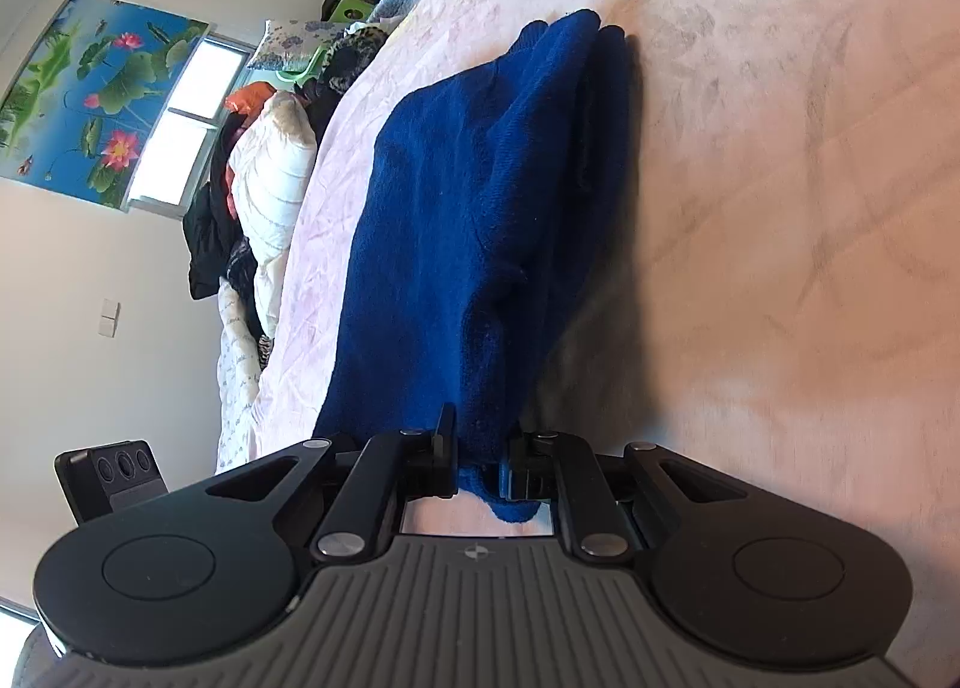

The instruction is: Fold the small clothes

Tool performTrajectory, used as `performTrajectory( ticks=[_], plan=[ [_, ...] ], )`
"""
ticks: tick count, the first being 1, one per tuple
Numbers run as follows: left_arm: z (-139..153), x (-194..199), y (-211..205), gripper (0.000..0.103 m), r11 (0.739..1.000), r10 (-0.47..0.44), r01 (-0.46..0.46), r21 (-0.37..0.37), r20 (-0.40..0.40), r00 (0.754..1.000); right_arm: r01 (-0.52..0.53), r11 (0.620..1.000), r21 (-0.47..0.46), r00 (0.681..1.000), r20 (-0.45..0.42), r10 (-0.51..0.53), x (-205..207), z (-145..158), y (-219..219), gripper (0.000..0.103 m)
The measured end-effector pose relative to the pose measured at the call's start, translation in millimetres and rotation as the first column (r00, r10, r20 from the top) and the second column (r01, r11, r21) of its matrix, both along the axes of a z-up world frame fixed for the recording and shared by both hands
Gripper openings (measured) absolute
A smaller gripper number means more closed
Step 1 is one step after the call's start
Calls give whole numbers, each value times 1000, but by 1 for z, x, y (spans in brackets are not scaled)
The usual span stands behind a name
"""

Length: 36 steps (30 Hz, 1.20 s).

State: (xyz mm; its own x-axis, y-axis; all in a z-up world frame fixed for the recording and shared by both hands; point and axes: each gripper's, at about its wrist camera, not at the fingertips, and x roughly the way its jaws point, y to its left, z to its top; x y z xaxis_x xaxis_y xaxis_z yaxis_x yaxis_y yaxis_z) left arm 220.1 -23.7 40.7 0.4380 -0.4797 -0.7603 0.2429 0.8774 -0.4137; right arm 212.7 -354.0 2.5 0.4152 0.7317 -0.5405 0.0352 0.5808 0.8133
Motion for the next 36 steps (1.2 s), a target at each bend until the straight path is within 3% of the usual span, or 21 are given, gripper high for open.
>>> performTrajectory(
  ticks=[7,18,21,22,23,26,28,29,30,31,32,33,34,36],
  plan=[
    [12,-33,17,9,1000,-18,18,-23,7,1000,-24,998,52,999,-20,25,-28,0,3,16],
    [-7,-81,30,5,997,-32,28,-69,-66,997,-23,996,82,999,-35,26,-73,-1,-3,14],
    [-14,-74,43,6,990,12,-26,-135,-105,994,54,995,89,998,-27,-52,-77,-1,-15,28],
    [-16,-71,46,7,988,23,-40,-150,-110,994,78,993,92,997,-29,-76,-78,-1,-20,46],
    [-19,-65,50,7,986,46,-63,-151,-111,993,101,990,93,995,-22,-100,-79,-1,-24,56],
    [-26,-50,54,11,980,111,-124,-154,-94,989,138,984,112,990,-16,-137,-74,-5,-29,60],
    [-38,-36,53,18,972,135,-157,-176,-130,982,161,978,132,987,-39,-157,-64,-12,-27,62],
    [-44,-29,50,28,969,122,-150,-198,-146,982,163,979,121,986,-51,-157,-59,-16,-23,63],
    [-50,-24,46,35,964,111,-147,-221,-168,980,156,982,105,987,-62,-150,-53,-19,-16,62],
    [-56,-19,41,35,961,104,-146,-236,-182,978,143,985,100,988,-73,-136,-47,-23,-9,61],
    [-58,-18,37,34,957,96,-137,-254,-168,981,131,986,103,989,-81,-123,-42,-26,-2,50],
    [-59,-17,33,26,959,92,-133,-251,-170,981,124,987,100,989,-89,-115,-38,-29,5,36],
    [-60,-14,29,13,962,75,-121,-246,-188,979,104,990,90,991,-98,-95,-35,-30,11,17],
    [-56,-14,24,9,973,49,-87,-213,-180,983,69,997,29,995,-73,-66,-33,-28,22,16]
  ],
)
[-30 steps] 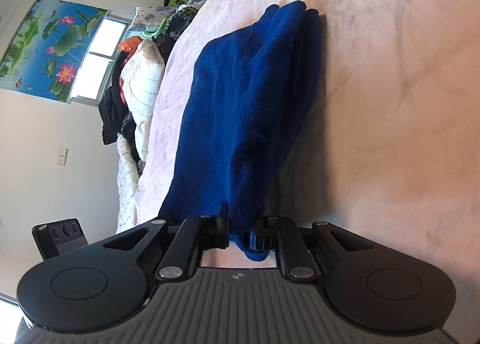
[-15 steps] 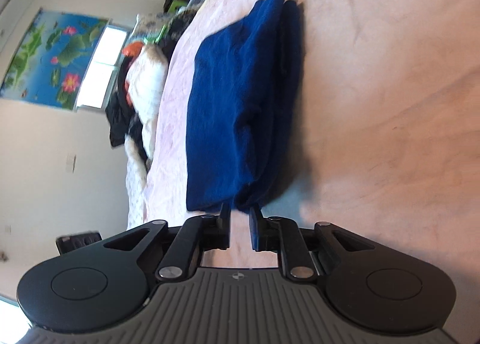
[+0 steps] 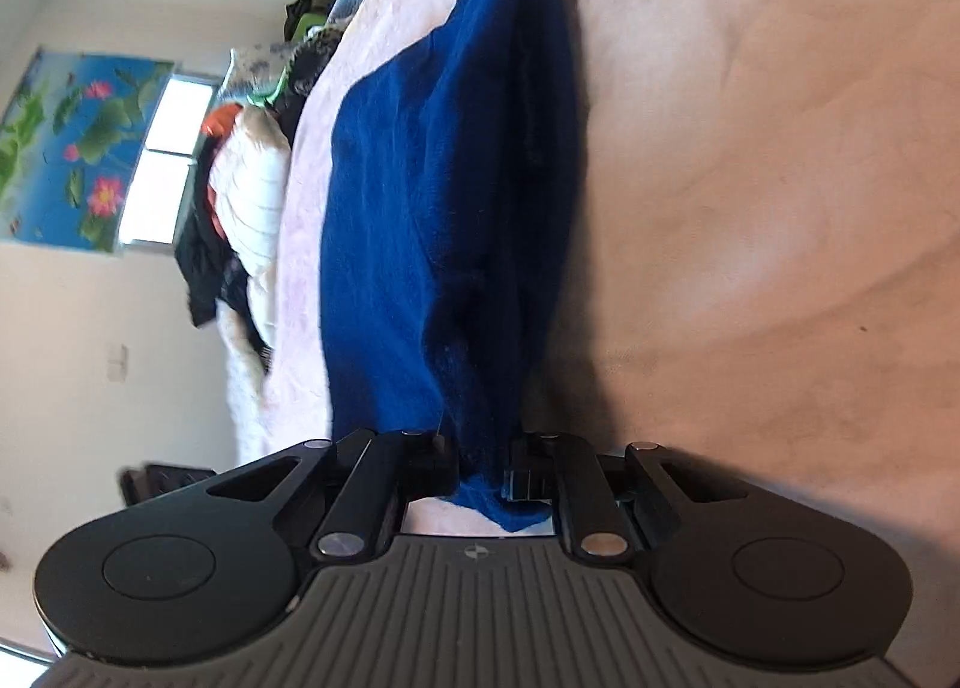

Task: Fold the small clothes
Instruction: 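Open both tools and lift them away from the folded sweater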

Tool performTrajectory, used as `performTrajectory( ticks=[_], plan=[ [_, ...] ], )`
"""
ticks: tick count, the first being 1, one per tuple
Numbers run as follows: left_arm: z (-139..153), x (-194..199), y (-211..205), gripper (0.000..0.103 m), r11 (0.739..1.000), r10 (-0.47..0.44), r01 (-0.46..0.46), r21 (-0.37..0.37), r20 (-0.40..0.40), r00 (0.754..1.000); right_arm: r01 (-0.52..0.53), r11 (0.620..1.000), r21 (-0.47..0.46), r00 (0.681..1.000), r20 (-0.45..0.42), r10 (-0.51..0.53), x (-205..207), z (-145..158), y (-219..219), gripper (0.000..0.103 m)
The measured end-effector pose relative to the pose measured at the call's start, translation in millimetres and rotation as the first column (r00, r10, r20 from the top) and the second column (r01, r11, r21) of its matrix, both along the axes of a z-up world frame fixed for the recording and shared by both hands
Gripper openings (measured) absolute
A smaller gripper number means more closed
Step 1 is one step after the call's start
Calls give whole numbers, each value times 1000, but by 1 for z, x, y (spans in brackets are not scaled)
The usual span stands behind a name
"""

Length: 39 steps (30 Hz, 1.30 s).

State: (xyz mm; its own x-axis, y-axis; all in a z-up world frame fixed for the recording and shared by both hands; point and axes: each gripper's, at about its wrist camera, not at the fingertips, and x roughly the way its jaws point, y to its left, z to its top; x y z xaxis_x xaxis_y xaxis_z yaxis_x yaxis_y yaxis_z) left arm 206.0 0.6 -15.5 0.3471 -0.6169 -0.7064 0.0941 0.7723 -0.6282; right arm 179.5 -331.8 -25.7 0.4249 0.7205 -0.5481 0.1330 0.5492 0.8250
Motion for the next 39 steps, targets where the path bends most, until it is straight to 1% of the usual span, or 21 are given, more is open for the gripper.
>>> performTrajectory(
  ticks=[6,8,11,13,14,16,19,21,22,23,25,27,29,32,33,34,35,36,37,38,39],
  plan=[
    [41,-29,-5,8,990,-124,118,73,84,989,-109,992,-61,993,43,111,-7,29,-5,15],
    [37,-36,-7,8,984,-164,158,83,67,984,-153,984,-85,987,36,157,-13,32,-9,15],
    [5,-32,-11,9,982,-147,145,122,9,989,-167,978,-128,986,6,169,-20,18,-7,19],
    [5,-30,-8,11,988,-123,123,93,-6,992,-136,984,-117,990,24,140,-25,8,-6,16],
    [10,-32,-6,12,988,-119,119,95,-4,993,-111,990,-92,993,19,113,-27,6,-10,22],
    [31,-40,4,12,982,-125,114,149,70,990,-58,996,-67,998,15,59,-34,13,-22,31],
    [69,-46,14,19,967,-99,29,252,269,958,41,989,-142,984,177,-15,-45,54,-41,36],
    [84,-38,6,25,983,-51,-20,180,381,923,88,988,-128,959,281,-49,-37,78,-42,36],
    [84,-32,-5,27,991,-53,-3,136,404,913,80,993,-82,948,315,-51,-27,83,-37,38],
    [80,-25,-20,31,991,-76,22,134,409,909,64,998,-30,942,331,-51,-14,83,-29,47],
    [57,-10,-60,31,959,-156,52,280,365,918,38,999,22,954,295,-43,18,68,-10,58],
    [31,-6,-77,31,920,-206,58,387,353,913,28,994,-107,976,219,-4,46,44,12,51],
    [26,-6,-70,33,923,-199,41,383,384,902,43,985,-169,982,186,-11,55,20,12,1],
    [25,3,-60,33,948,-157,37,317,361,919,100,994,-43,987,127,-94,49,-1,-10,1],
    [28,2,-59,33,948,-149,28,317,363,920,101,993,-54,987,134,-93,46,2,-11,1],
    [33,-4,-56,32,951,-120,-1,310,369,922,99,991,-95,985,149,-84,39,11,-6,5],
    [39,-11,-52,34,955,-90,-27,295,377,922,98,986,-135,984,162,-76,32,22,-1,20],
    [47,-25,-44,40,961,-66,-47,272,391,918,97,982,-164,979,194,-64,18,36,2,26],
    [54,-39,-38,44,963,-48,-68,260,415,909,105,975,-195,968,243,-56,-1,50,4,42],
    [60,-58,-33,58,961,-18,-109,255,448,894,124,964,-234,952,302,-49,-22,63,7,58],
    [63,-78,-30,74,953,28,-168,252,479,878,158,946,-283,933,356,-49,-46,73,10,64]
  ],
)
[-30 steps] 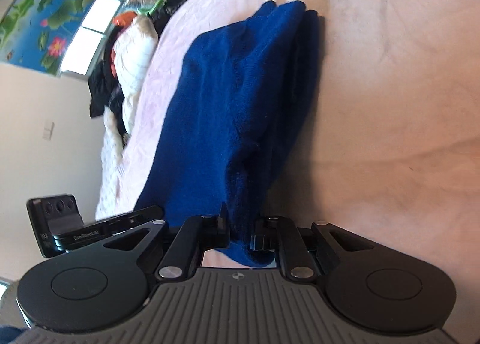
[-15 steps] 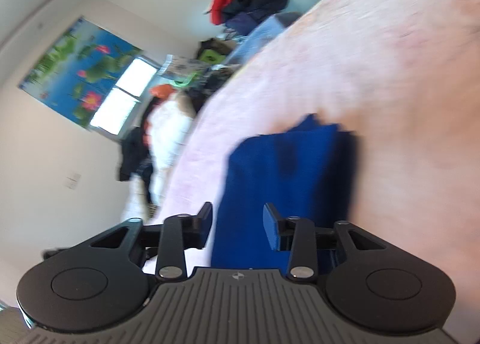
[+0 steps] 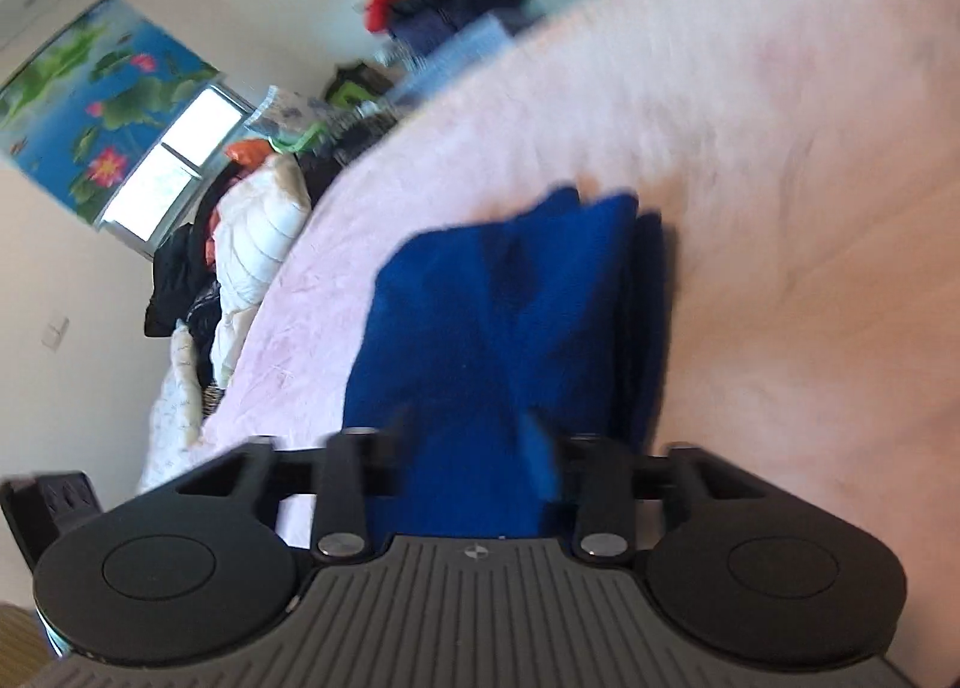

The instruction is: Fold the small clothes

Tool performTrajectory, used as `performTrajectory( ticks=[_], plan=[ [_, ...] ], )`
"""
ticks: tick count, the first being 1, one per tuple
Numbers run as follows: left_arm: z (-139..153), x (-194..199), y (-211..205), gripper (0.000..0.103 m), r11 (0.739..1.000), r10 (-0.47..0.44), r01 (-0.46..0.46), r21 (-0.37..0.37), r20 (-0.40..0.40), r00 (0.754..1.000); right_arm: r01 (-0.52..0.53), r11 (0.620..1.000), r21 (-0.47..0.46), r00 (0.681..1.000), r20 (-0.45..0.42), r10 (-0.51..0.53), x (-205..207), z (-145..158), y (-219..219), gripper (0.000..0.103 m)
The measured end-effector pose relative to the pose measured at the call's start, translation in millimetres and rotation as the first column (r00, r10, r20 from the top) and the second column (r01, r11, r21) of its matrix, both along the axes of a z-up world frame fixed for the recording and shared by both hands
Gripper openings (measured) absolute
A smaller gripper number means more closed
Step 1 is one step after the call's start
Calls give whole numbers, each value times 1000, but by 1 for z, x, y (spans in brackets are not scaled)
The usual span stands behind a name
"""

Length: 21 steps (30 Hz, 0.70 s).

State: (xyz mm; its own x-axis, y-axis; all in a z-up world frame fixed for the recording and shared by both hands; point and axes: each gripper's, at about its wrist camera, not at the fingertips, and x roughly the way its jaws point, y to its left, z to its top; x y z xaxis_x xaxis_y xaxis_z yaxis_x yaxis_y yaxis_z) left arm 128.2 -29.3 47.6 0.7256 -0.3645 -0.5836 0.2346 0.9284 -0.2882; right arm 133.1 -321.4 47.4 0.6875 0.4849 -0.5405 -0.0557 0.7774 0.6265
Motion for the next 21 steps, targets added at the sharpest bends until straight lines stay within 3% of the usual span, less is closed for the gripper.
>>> performTrajectory(
  ticks=[2,4,6,7,8,9,11,15,21],
  plan=[
    [-5,-39,-2,82,999,43,-44,9,83,996,40,987,-157,998,44,-33,-38,6,12,68],
    [-19,-66,-14,82,993,45,-58,99,131,990,88,928,-362,996,40,-79,-69,-6,27,68],
    [-39,-76,-26,82,978,55,-73,194,97,994,99,869,-485,993,-2,-114,-87,-26,39,68],
    [-48,-73,-30,82,973,57,-68,220,55,997,91,852,-516,993,-20,-118,-93,-36,44,73],
    [-56,-72,-31,82,970,67,-70,233,21,998,107,819,-564,994,38,-104,-101,-40,53,86],
    [-61,-70,-33,83,966,76,-75,246,6,997,91,788,-609,996,38,-85,-104,-45,62,92],
    [-68,-72,-36,89,954,71,-83,290,51,996,97,763,-639,995,43,-90,-102,-52,74,102],
    [-71,-66,-34,103,952,97,-100,290,24,995,191,753,-630,981,101,-164,-97,-60,77,103],
    [-73,-68,-36,103,950,101,-105,294,30,994,206,752,-626,978,119,-169,-98,-63,78,102]
  ],
)
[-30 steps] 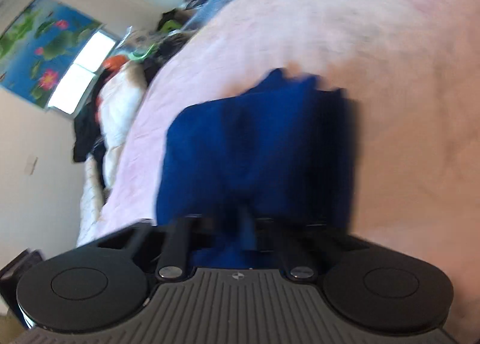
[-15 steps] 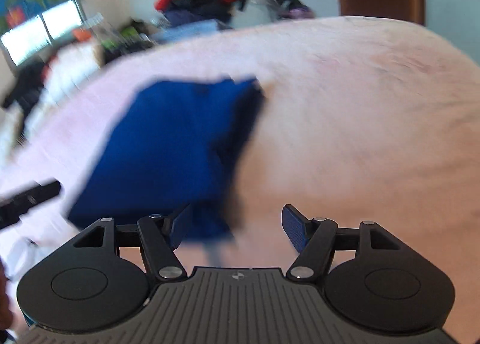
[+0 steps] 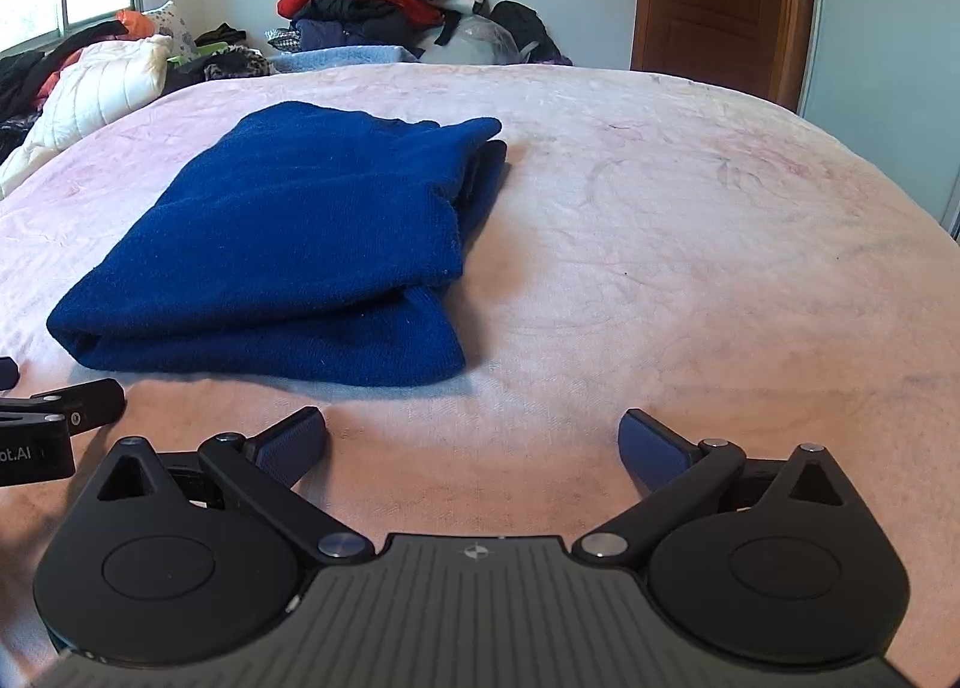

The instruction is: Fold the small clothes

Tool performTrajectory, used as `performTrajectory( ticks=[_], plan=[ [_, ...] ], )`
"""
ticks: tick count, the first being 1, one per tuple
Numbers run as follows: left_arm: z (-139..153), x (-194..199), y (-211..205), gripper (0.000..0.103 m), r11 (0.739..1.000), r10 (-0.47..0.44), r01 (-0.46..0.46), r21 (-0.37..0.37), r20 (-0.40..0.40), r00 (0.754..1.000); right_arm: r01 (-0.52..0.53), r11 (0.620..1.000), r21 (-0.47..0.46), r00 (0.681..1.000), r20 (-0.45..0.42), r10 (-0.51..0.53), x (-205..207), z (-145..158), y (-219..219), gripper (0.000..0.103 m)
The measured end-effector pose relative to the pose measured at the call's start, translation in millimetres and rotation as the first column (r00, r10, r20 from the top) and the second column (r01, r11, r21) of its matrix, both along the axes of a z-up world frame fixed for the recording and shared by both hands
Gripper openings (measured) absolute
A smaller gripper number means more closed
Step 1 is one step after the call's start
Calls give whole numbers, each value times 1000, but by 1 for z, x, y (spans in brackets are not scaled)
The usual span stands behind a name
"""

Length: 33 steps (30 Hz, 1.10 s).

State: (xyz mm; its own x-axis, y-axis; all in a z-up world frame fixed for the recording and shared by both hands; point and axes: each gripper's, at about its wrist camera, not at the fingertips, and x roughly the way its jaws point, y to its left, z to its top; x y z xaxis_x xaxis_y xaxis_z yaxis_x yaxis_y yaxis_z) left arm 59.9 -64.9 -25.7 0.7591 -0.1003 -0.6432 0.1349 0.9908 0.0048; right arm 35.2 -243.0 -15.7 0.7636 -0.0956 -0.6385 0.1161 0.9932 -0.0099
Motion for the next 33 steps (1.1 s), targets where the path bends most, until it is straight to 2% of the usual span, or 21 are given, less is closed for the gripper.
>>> performTrajectory(
  ticks=[9,12,33],
  plan=[
    [1,-3,0,103,1000,1,-1,1,2,1000,11,1000,13,1000,-28,-10,-5,3,5,102],
    [0,-4,0,103,1000,0,0,0,3,1000,16,1000,5,1000,3,-16,-9,-1,8,102],
    [0,-3,0,103,1000,2,-2,-1,4,1000,28,1000,6,999,17,-28,-8,-3,10,102]
  ],
)
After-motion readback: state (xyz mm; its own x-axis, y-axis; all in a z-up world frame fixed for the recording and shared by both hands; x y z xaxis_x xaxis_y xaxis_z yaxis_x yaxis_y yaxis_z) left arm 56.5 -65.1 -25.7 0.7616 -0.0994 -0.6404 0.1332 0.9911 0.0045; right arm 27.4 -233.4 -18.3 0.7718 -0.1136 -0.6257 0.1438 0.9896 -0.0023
